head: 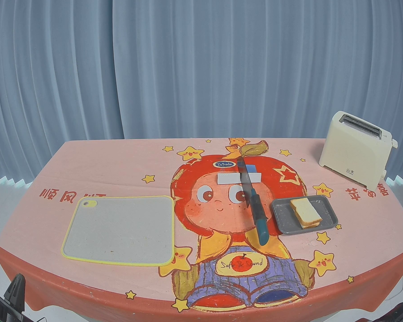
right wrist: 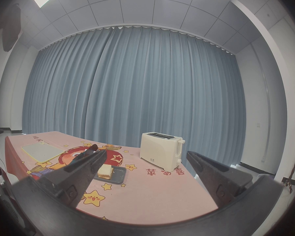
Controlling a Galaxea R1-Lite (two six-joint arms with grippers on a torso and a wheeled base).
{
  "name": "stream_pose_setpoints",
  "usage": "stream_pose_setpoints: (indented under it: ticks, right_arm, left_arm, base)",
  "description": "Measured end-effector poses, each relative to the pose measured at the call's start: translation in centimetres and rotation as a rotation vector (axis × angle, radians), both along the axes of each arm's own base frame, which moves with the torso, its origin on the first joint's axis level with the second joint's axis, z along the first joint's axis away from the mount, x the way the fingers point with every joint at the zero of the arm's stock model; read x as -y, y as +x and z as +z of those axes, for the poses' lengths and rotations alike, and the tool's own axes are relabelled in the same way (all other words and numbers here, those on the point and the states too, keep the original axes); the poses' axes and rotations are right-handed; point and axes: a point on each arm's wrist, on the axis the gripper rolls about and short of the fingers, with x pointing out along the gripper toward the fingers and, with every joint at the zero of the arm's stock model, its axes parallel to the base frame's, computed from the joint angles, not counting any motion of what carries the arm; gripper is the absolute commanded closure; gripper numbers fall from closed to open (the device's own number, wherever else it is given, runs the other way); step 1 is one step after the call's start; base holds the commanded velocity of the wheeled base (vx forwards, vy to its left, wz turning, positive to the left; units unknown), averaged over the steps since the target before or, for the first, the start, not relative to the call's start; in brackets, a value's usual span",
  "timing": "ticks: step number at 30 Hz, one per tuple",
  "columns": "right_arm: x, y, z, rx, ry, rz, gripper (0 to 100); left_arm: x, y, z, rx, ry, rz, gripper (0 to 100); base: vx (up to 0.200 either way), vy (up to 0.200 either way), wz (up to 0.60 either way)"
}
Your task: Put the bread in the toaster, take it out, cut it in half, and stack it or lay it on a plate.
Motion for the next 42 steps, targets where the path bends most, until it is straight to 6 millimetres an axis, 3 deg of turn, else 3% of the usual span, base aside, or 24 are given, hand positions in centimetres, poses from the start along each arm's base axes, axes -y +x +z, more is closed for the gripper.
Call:
stream_pose_setpoints:
  ticks: [33, 42]
  right_arm:
    - [0.0, -1.5, -4.9, 0.007, -0.006, -0.002, 0]
    - [0.0, -1.6, -5.5, 0.007, -0.006, 0.005, 0]
  left_arm:
    - [0.0, 0.0, 0.0, 0.000, 0.000, 0.000, 100]
    - [0.0, 0.0, 0.0, 0.000, 0.000, 0.000, 100]
  base:
    - [0.000, 0.000, 0.00]
    - [0.000, 0.000, 0.00]
